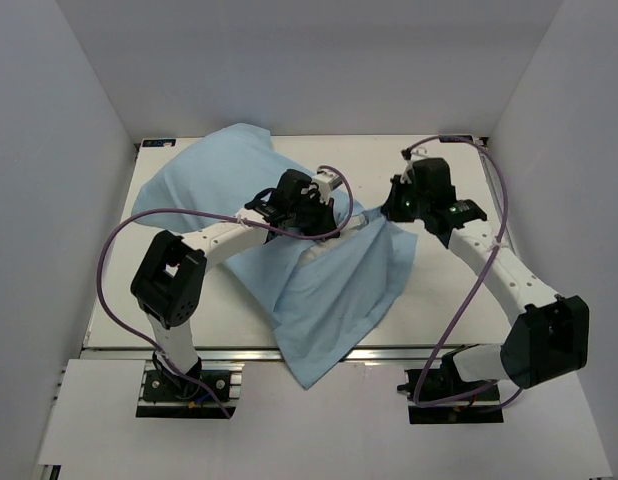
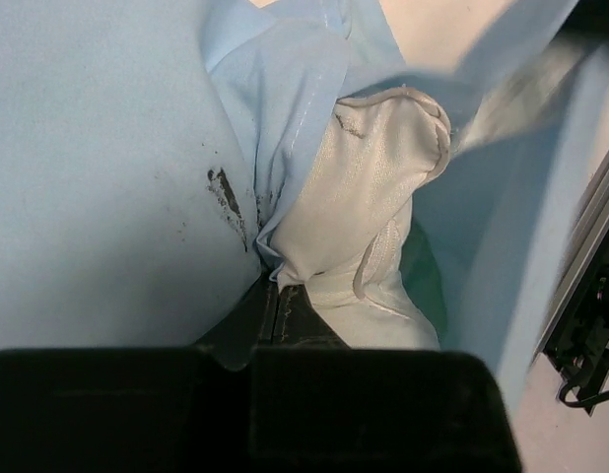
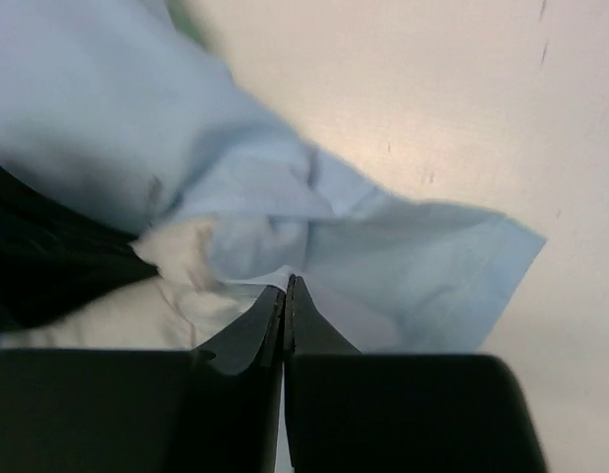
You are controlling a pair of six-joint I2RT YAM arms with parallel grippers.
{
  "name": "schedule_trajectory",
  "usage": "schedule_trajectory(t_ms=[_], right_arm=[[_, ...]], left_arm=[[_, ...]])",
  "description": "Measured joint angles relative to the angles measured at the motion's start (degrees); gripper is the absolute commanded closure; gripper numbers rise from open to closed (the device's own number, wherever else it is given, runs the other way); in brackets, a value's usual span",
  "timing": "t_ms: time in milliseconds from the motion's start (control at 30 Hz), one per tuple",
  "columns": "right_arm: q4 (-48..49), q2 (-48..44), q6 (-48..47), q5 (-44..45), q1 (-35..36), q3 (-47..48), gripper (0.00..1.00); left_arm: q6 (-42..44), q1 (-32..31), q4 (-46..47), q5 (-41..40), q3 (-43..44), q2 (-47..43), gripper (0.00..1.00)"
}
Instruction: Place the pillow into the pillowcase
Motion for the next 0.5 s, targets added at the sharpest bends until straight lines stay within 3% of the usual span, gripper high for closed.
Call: schedule_trajectory(t_ms=[267, 500], right_arm=[[-1.49, 3.06, -1.84, 0.90, 0.59, 20.61, 1.00], [-3.98, 8.57, -2.99, -11.06, 0.59, 28.50, 1.00]], left_arm=[[0.39, -0.02, 0.74, -2.45, -1.44, -1.57, 1.00], [0.07, 0.00, -0.24, -4.07, 0.96, 0.09, 0.99]])
